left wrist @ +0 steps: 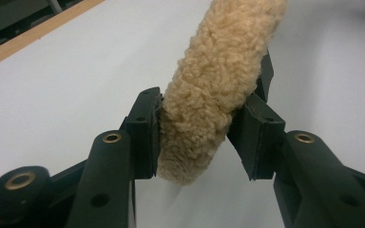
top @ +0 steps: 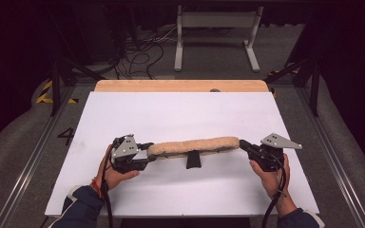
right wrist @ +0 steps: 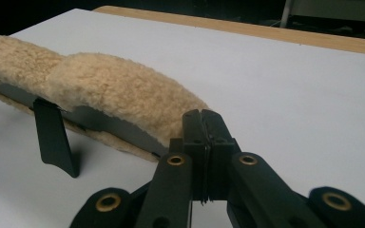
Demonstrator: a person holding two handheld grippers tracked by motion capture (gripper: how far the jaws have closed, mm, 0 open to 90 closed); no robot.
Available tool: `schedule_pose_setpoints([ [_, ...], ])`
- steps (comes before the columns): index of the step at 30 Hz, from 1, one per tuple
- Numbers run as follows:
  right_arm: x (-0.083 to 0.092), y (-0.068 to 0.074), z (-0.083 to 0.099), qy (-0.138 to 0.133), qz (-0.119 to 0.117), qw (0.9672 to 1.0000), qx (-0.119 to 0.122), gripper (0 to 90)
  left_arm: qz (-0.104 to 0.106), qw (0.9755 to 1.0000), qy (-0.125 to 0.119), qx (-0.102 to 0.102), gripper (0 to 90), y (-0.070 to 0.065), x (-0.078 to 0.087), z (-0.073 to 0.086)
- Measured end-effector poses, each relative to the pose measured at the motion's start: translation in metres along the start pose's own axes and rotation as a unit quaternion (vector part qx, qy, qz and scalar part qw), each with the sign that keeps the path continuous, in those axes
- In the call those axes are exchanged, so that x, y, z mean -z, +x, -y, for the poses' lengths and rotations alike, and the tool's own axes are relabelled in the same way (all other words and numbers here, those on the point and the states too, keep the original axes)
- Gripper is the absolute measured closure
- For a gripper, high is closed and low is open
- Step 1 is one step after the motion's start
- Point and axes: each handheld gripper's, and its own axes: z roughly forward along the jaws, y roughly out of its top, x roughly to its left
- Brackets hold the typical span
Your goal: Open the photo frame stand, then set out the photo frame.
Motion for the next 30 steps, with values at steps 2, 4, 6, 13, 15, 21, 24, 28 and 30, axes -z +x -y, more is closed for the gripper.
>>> schedule_pose_setpoints([
  [2, 0.0003, 0.0007, -0.0003, 0.000, 0.002, 1.0000, 0.001, 89.2, 0.000, 1.0000, 0.000, 0.000, 56.1, 0.0001, 0.0000, 0.0001],
  [4, -0.0008, 0.0003, -0.0008, 0.005, 0.013, 0.9999, 0.001, 89.2, 0.001, 1.0000, 0.001, 0.001, 56.1, 0.0002, 0.0001, 0.0001],
  [6, -0.0011, -0.0008, -0.0009, 0.005, 0.010, 0.9999, -0.003, 89.2, 0.001, 1.0000, 0.000, 0.002, 56.1, 0.0003, 0.0001, 0.0001],
  [13, -0.0013, 0.0018, -0.0021, 0.002, 0.007, 1.0000, 0.002, 89.4, 0.001, 1.0000, 0.000, 0.003, 56.0, 0.0001, 0.0000, 0.0003],
  [15, -0.0013, 0.0013, -0.0023, 0.002, 0.006, 1.0000, 0.002, 89.5, 0.001, 1.0000, 0.000, 0.002, 56.1, 0.0000, 0.0001, 0.0002],
  [21, -0.0025, 0.0015, -0.0027, 0.003, 0.005, 1.0000, 0.001, 90.0, 0.001, 1.0000, -0.001, 0.004, 56.2, -0.0004, 0.0002, 0.0007],
  [24, -0.0029, 0.0014, -0.0033, 0.004, 0.005, 1.0000, 0.003, 90.0, -0.002, 1.0000, 0.002, 0.000, 56.6, -0.0015, 0.0004, 0.0002],
  [28, -0.0055, 0.0008, -0.0055, 0.007, 0.007, 1.0000, -0.001, 90.0, -0.004, 1.0000, 0.004, -0.002, 57.3, -0.0027, 0.0007, 0.0000],
  [30, -0.0065, -0.0002, -0.0066, 0.010, 0.005, 0.9999, -0.001, 90.0, -0.005, 1.0000, 0.005, -0.005, 57.5, -0.0036, 0.0011, 0.0001],
])
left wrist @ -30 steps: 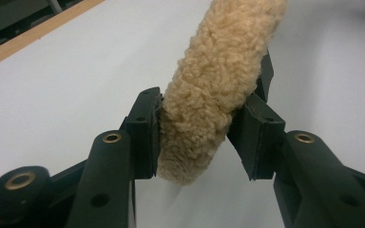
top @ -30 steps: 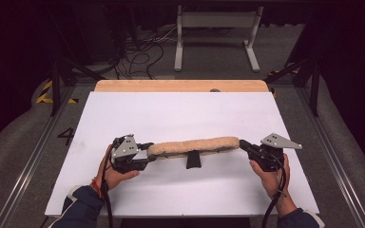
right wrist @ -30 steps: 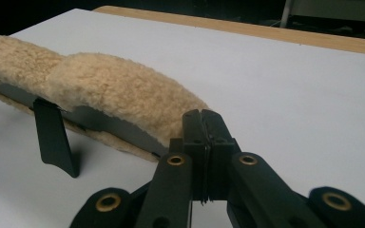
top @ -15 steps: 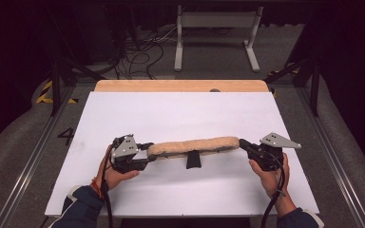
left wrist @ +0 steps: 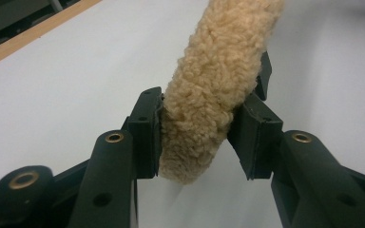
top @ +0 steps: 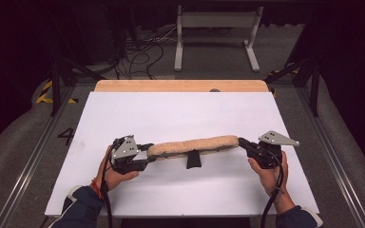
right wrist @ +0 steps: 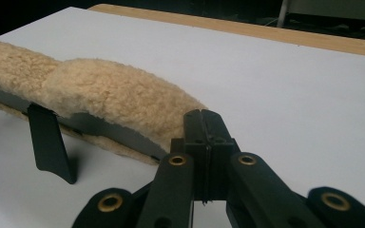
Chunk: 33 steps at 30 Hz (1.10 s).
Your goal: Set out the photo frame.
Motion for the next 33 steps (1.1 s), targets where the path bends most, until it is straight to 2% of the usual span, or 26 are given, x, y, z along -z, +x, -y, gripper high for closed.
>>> schedule_pose_setpoints([
  [8, -0.006, -0.003, -0.004, 0.008, 0.000, 1.0000, -0.001, 90.0, -0.013, 0.9998, 0.007, -0.012, 59.6, -0.009, 0.003, 0.000],
  [15, -0.015, -0.007, -0.005, 0.014, 0.003, 0.9999, -0.007, 89.3, -0.012, 0.9998, 0.009, -0.016, 61.0, -0.014, 0.005, 0.000],
  [20, -0.009, -0.002, -0.003, 0.012, 0.010, 0.9999, -0.007, 89.0, -0.010, 0.9998, 0.009, -0.016, 61.0, -0.013, 0.005, 0.000],
  [24, -0.002, 0.006, -0.003, 0.005, 0.003, 1.0000, 0.007, 88.5, -0.010, 0.9998, 0.009, -0.016, 61.0, -0.013, 0.005, 0.000],
  [26, -0.001, 0.007, -0.004, 0.003, -0.002, 1.0000, 0.006, 87.8, -0.009, 0.9998, 0.009, -0.016, 60.9, -0.013, 0.005, 0.000],
  [33, -0.004, 0.003, -0.007, 0.000, 0.002, 1.0000, -0.002, 87.6, -0.007, 0.9998, 0.010, -0.015, 61.0, -0.013, 0.006, 0.000],
])
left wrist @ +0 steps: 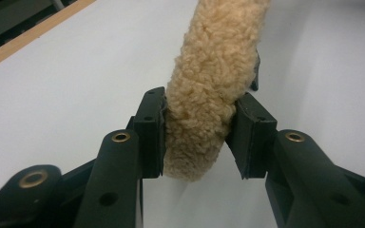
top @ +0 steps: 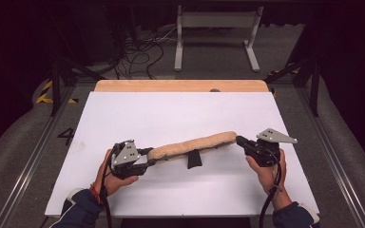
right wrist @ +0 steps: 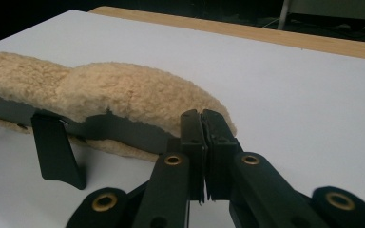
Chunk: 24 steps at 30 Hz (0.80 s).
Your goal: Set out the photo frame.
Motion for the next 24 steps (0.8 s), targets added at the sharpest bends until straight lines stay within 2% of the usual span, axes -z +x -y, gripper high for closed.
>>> schedule_pose_setpoints([
  [4, -0.0013, -0.0016, -0.0007, -0.002, 0.004, 1.0000, -0.001, 87.6, 0.000, 1.0000, 0.000, 0.000, 61.0, -0.0006, 0.0001, -0.0002],
  [6, 0.0001, -0.0017, 0.0012, -0.006, 0.014, 0.9999, 0.003, 88.0, -0.001, 1.0000, 0.002, -0.002, 61.1, -0.0008, 0.0002, -0.0003],
  [8, 0.0011, -0.0025, 0.0022, -0.005, 0.009, 0.9999, -0.002, 87.9, -0.001, 1.0000, 0.001, -0.002, 61.1, -0.0005, 0.0001, -0.0002],
  [15, -0.0006, 0.0013, 0.0020, -0.007, -0.004, 1.0000, 0.003, 86.1, -0.001, 1.0000, 0.003, -0.004, 61.4, -0.0018, 0.0008, -0.0005],
  [24, -0.0073, -0.0008, -0.0007, 0.001, -0.007, 1.0000, 0.000, 86.2, -0.005, 0.9997, 0.010, -0.022, 62.9, -0.0091, 0.0031, -0.0020],
])
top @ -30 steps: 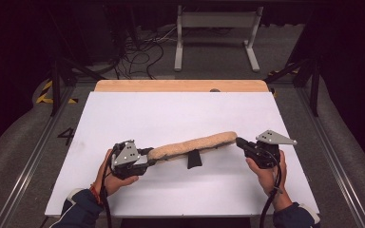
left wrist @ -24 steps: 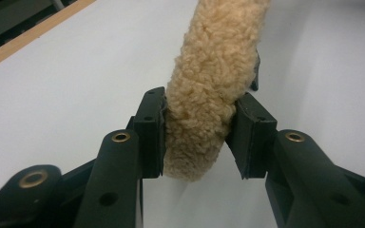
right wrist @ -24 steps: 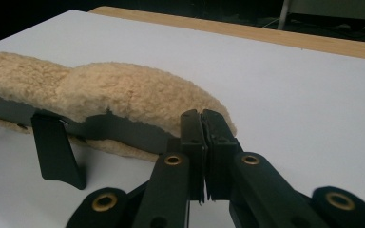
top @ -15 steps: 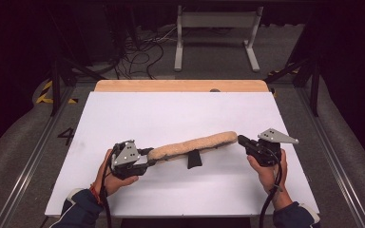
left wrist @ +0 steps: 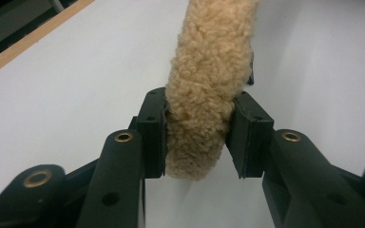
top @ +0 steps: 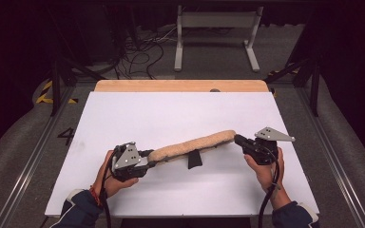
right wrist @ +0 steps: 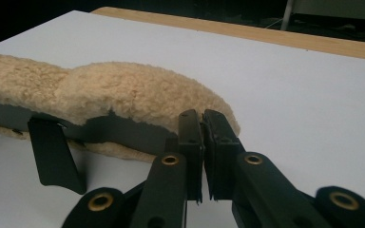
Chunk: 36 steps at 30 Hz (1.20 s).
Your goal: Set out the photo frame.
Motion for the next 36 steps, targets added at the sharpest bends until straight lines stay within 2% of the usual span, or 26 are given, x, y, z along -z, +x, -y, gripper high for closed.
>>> schedule_pose_setpoints([
  [6, -0.011, 0.002, -0.005, 0.007, -0.002, 1.0000, 0.000, 85.3, -0.003, 0.9998, 0.004, -0.020, 64.0, -0.012, 0.005, 0.000],
  [9, -0.013, 0.007, -0.006, 0.010, -0.005, 0.9999, 0.006, 84.1, -0.004, 0.9997, 0.005, -0.023, 64.2, -0.013, 0.006, 0.000],
  [11, -0.013, 0.016, -0.007, 0.012, -0.012, 0.9997, 0.017, 84.0, -0.005, 0.9996, 0.006, -0.026, 64.3, -0.015, 0.006, -0.001],
  [16, -0.013, 0.025, -0.008, 0.016, -0.024, 0.9993, 0.023, 82.8, -0.005, 0.9994, 0.007, -0.032, 64.5, -0.018, 0.007, -0.001],
  [20, -0.012, 0.031, -0.011, 0.009, -0.038, 0.9992, 0.009, 78.9, -0.005, 0.9992, 0.006, -0.038, 64.8, -0.022, 0.007, -0.002],
  [23, -0.013, 0.034, -0.012, 0.010, -0.043, 0.9990, 0.007, 76.8, -0.003, 0.9992, 0.006, -0.040, 64.9, -0.023, 0.008, -0.002],
  [28, -0.020, 0.039, -0.013, 0.019, -0.055, 0.9983, -0.009, 65.6, 0.002, 0.9990, 0.005, -0.044, 65.2, -0.028, 0.008, -0.002],
  [31, -0.022, 0.040, -0.014, 0.025, -0.054, 0.9981, -0.012, 61.8, 0.005, 0.9988, 0.006, -0.048, 65.2, -0.030, 0.008, -0.003],
  [36, -0.022, 0.041, -0.016, 0.020, -0.065, 0.9970, -0.036, 57.6, 0.008, 0.9988, 0.005, -0.049, 65.4, -0.031, 0.007, -0.003],
])
